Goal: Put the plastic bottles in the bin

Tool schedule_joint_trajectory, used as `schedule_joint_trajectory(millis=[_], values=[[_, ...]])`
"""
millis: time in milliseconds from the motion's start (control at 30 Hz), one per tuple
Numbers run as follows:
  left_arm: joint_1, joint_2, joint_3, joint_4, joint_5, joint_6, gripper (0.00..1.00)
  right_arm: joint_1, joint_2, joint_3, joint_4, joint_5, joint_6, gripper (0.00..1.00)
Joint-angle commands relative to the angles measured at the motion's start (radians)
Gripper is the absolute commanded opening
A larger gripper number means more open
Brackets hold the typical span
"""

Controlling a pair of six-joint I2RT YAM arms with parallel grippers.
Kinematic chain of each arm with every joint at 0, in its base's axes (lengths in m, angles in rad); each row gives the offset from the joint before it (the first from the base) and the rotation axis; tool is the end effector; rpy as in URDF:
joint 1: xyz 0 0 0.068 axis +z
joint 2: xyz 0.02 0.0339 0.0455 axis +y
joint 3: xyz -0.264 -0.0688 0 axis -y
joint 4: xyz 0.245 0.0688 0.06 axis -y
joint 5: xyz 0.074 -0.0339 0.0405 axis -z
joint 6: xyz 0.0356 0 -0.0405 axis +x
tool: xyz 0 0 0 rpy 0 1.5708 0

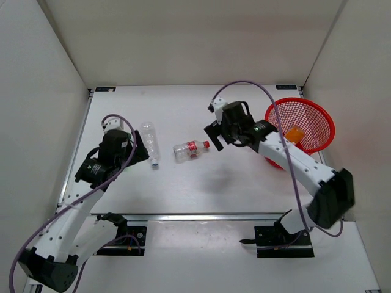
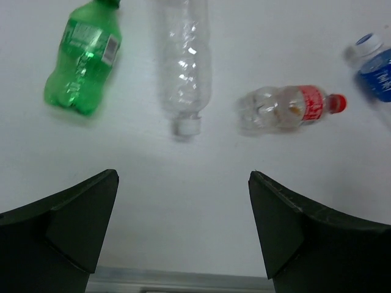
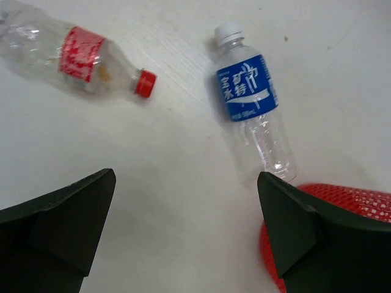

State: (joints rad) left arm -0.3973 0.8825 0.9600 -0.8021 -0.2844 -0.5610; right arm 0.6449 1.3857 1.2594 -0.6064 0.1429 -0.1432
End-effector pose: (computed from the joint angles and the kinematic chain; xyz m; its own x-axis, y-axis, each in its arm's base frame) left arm 0.1633 -0.0577 0.3245 -0.6120 -0.2970 -0.7329 -0.1748 0.9547 -0.2409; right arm 0.2454 0.1782 0.3286 -0.4562 -0.5199 -0.7222 -0.5814 0.7885 -0.2004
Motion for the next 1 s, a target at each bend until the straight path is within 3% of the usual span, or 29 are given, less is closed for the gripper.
schedule_joint_trajectory(millis=[0, 167, 367, 433, 700, 867, 967], values=[[0.021, -0.097, -0.030, -0.068, 0.024, -0.051, 0.99, -0.044, 0.137, 0.112, 0.088, 0.010, -0.133, 0.99], [0.032, -0.086, -0.017, -0.149, -0.036, -0.028, 0.99, -0.157, 0.399, 0.309, 0.119, -0.055, -0.173, 0.96], [0.071, -0.060, -0.007, -0.143, -0.024, 0.007, 0.99, -0.224, 0.571, 0.417, 0.094, -0.161, -0.177, 0.92], [0.075, -0.048, -0.004, -0.134, -0.015, 0.016, 0.99, -0.240, 0.598, 0.404, 0.102, -0.227, -0.165, 0.92], [0.097, -0.024, -0.006, -0.106, 0.024, 0.012, 0.98, -0.274, 0.661, 0.328, 0.137, -0.256, -0.161, 0.91], [0.098, -0.022, 0.012, -0.124, 0.019, 0.012, 0.99, -0.286, 0.685, 0.301, 0.164, -0.264, -0.128, 0.85], [0.097, -0.037, 0.014, -0.128, 0.007, 0.015, 0.98, -0.283, 0.670, 0.298, 0.180, -0.227, -0.122, 0.75]])
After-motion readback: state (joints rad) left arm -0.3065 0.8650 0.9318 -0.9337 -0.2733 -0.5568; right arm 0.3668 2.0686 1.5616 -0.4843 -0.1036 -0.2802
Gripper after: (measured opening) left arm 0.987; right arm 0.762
